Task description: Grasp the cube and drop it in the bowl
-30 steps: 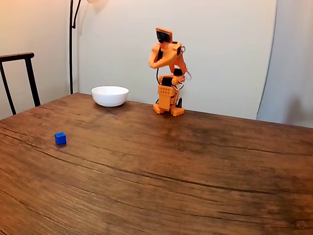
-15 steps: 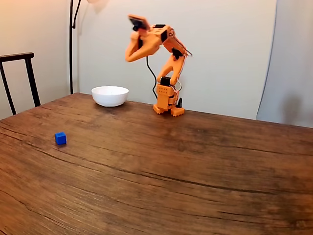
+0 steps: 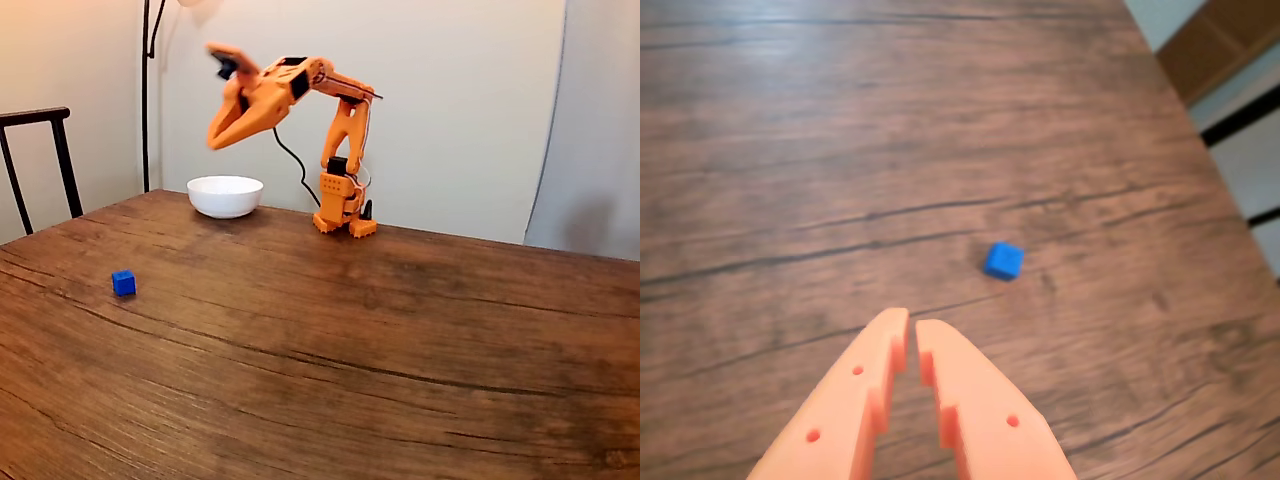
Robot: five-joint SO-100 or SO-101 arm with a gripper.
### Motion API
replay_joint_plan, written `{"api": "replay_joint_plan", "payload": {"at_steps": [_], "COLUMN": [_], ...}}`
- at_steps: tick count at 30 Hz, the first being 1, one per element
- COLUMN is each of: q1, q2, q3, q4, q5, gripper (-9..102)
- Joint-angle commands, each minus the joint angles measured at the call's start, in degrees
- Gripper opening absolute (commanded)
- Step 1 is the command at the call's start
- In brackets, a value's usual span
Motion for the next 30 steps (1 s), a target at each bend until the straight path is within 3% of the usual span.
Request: {"api": "replay_joint_plan", "payload": {"at_steps": [1, 19, 26, 30], "q1": [2.02, 9.67, 9.67, 10.11], "q2": [-3.52, -23.38, -30.76, -33.22], "q3": [-4.48, -19.42, -19.51, -19.51], "q4": [-1.05, -1.41, -12.66, -13.97], "q5": [-3.25, -4.57, -4.66, -4.66], "gripper": [0, 0, 0, 0]}}
